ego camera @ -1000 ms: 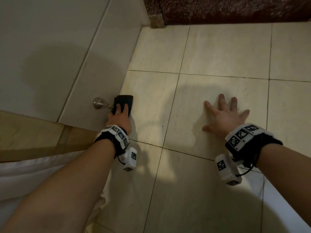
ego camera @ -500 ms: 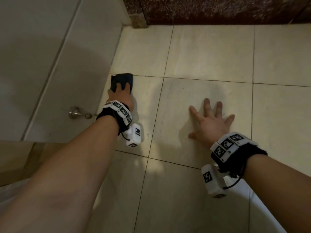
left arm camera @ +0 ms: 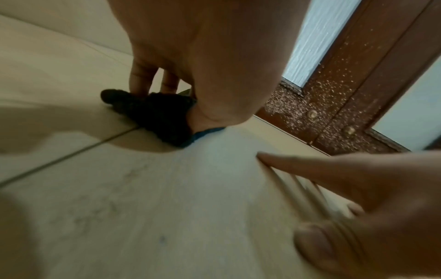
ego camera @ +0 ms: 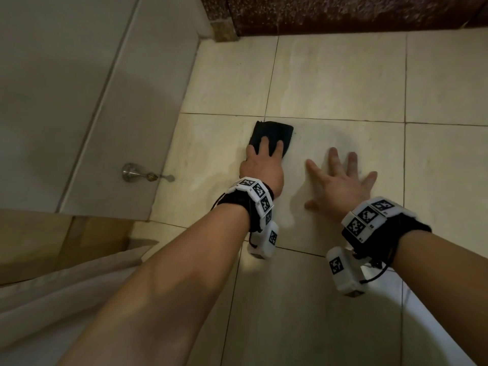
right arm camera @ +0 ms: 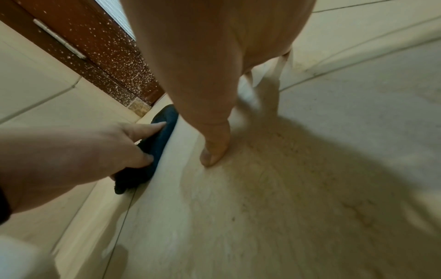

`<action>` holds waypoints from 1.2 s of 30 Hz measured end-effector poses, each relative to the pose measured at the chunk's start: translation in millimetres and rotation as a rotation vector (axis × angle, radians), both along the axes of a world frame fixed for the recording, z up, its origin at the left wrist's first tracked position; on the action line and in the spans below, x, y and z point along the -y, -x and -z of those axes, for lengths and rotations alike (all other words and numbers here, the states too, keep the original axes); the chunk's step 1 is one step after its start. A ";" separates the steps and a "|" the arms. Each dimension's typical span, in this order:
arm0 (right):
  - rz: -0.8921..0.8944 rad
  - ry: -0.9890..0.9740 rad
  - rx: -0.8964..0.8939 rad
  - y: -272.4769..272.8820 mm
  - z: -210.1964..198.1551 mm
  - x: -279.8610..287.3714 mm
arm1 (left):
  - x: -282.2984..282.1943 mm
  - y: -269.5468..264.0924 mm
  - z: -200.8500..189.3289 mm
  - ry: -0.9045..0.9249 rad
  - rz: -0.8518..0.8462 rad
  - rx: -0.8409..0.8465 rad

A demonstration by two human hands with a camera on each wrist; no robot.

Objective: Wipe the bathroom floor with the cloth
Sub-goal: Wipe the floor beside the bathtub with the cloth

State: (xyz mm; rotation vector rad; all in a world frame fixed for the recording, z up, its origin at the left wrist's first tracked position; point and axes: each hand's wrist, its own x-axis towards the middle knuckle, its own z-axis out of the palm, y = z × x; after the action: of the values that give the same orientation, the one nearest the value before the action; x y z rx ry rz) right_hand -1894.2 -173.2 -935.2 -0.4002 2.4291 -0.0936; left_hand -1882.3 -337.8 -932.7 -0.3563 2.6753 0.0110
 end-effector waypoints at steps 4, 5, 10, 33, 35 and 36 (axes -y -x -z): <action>0.000 0.015 0.013 0.6 0.7 -3.6 | 31.3 8.2 -0.9 0.091 -0.013 0.018; -0.002 0.019 0.010 0.9 0.9 -4.1 | 46.2 12.6 -1.9 0.107 -0.042 0.024; -0.001 0.009 0.000 1.0 -0.1 -3.3 | 144.5 24.1 -3.5 0.087 -0.281 0.181; -0.044 0.037 0.027 0.6 -7.2 -6.6 | 87.3 -99.8 -17.9 0.057 -0.405 0.279; -0.038 0.034 0.021 -3.8 -8.0 -7.3 | 71.0 -101.8 -18.5 0.041 -0.408 0.267; -0.036 0.034 0.014 -7.2 -7.8 -7.9 | 63.9 -102.4 -18.7 0.033 -0.404 0.265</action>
State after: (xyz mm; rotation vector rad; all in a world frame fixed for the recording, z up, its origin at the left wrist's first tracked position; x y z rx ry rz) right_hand -1887.0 -165.4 -927.4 -0.4568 2.4079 -0.1216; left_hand -1779.9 -401.7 -914.0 -0.8412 2.3049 0.0388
